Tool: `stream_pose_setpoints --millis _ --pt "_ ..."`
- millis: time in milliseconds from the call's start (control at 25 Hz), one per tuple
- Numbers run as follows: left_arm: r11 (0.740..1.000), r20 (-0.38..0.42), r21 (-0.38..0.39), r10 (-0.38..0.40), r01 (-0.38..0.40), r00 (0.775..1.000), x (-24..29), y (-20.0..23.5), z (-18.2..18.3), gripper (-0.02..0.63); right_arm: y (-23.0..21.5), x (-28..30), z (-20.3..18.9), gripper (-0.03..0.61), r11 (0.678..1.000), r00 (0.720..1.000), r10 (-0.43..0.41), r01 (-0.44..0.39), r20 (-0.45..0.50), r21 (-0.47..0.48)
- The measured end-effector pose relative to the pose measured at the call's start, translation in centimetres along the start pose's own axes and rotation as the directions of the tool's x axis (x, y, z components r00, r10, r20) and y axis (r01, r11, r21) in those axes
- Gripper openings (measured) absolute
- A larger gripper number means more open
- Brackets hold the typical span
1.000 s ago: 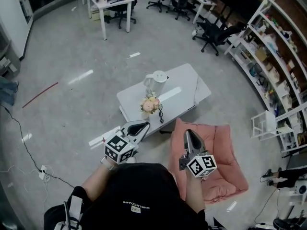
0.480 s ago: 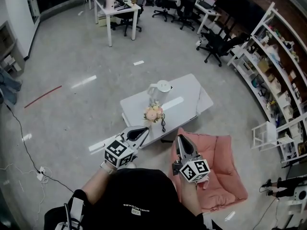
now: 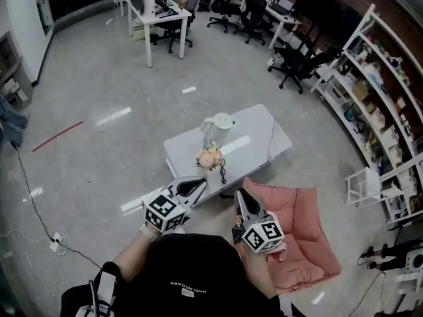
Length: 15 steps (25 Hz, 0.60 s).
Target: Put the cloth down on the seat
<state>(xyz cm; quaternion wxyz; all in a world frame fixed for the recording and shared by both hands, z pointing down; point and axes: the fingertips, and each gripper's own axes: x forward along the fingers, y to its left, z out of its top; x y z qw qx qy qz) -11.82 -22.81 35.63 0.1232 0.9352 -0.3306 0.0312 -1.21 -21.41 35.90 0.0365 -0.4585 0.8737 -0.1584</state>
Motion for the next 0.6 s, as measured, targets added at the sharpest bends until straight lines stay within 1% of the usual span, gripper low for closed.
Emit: stream_pose_setpoints --millis 280,440,600 --pt "1.000 0.009 -0.010 -0.014 0.014 1.000 0.5 -0.8 -0.1 0.015 -0.6 -0.7 0.3 0.055 1.000 1.000 -0.014 0.014 0.002 0.002" --pt "1.000 0.003 0.002 -0.024 0.024 1.000 0.2 -0.9 -0.4 0.015 -0.3 -0.5 -0.3 0.055 1.000 1.000 -0.016 0.016 -0.005 0.008" --pt "1.000 0.001 0.004 -0.018 0.018 1.000 0.6 -1.2 -0.3 0.015 -0.6 -0.7 0.0 0.055 1.000 1.000 -0.012 0.012 -0.006 0.013"
